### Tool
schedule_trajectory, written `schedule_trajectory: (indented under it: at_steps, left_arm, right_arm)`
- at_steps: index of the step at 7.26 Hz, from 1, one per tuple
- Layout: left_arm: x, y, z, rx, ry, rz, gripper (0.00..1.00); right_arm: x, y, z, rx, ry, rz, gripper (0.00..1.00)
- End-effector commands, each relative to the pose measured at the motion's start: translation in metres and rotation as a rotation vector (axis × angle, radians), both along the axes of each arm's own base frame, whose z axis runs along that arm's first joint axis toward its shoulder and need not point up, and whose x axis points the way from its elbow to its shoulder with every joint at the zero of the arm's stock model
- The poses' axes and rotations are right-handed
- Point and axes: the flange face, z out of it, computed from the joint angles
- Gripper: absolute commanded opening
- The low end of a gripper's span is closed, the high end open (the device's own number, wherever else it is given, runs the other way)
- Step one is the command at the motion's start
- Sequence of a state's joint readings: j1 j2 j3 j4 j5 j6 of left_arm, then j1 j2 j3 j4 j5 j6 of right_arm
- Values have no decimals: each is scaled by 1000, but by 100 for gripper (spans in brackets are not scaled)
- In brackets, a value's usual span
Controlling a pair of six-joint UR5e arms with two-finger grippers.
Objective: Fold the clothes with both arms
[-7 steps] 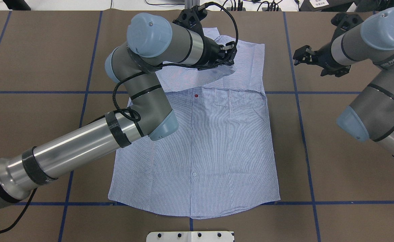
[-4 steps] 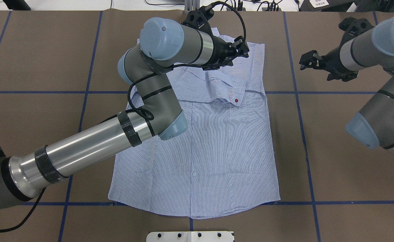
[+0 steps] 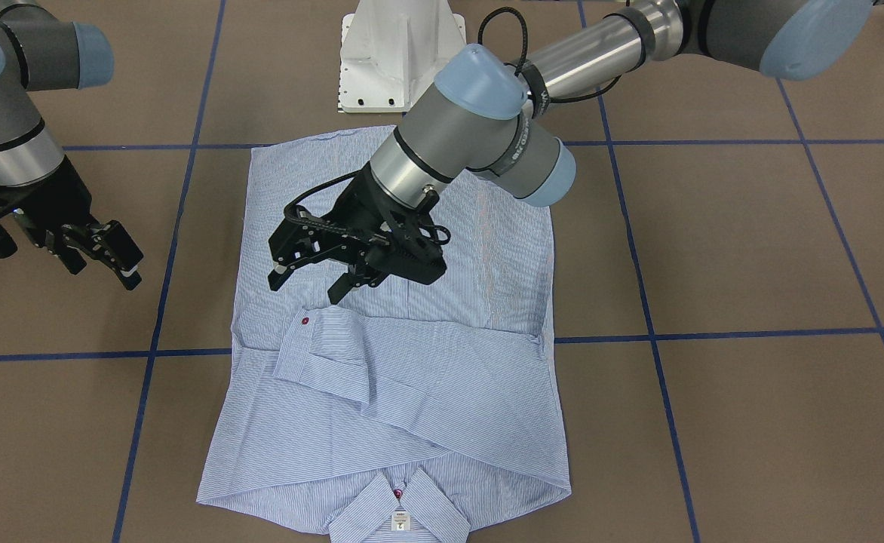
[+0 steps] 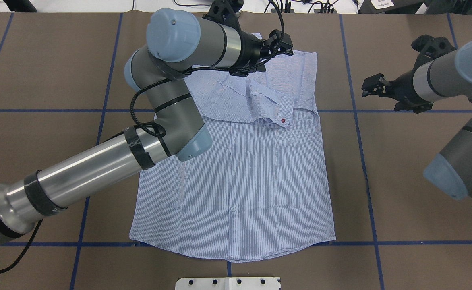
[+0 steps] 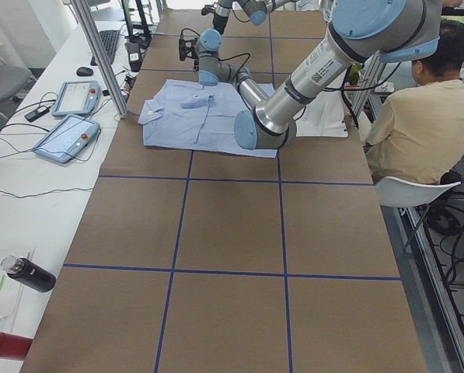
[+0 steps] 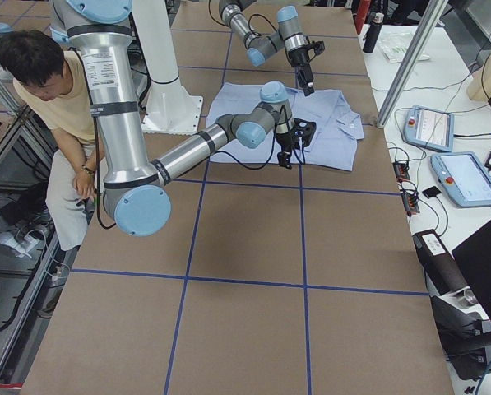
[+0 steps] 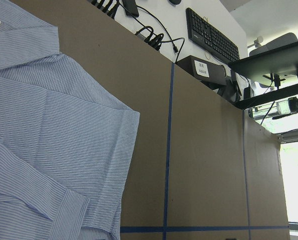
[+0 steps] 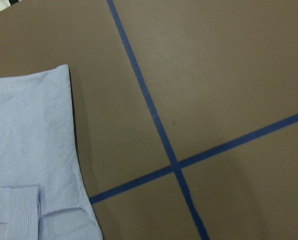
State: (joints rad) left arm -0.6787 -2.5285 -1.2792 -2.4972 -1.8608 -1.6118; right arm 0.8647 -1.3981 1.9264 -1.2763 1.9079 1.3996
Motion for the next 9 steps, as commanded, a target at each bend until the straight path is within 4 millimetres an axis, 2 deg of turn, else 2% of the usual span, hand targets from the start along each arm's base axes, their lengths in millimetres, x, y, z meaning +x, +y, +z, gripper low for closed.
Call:
schedule_trajectory:
  at_steps: [1,2,3,4,5,6,7,9]
  left_arm:
    - [-64,14,44,20,10,4,84]
    - [-89,15,71,60,-22,-14,84]
    - [-102,18,89,145,-79,-26,84]
    - [-110,12,101,164,-106,-38,83]
    - [-110,12,102,167,-110,-38,84]
    - [-113,14,101,171,-106,-40,84]
    - [-115,18,101,177,-102,-39,84]
    - [-115,18,109,182,-117,-40,84]
  right_arm:
    - [-57,55,-22,-75,-62,20,100]
    - [-97,94,-33,-117,-88,83,100]
    - [-124,139,-51,-159,-130,116,100]
    - [-142,178,-55,-209,-161,147,100]
    - [-166,219,-57,-215,-146,183,100]
    - [-168,244,-64,-238,-107,186,99]
    - [-173,263,-53,-288,-96,204,96]
    - [-166,269,-12,-304,-30,251,87]
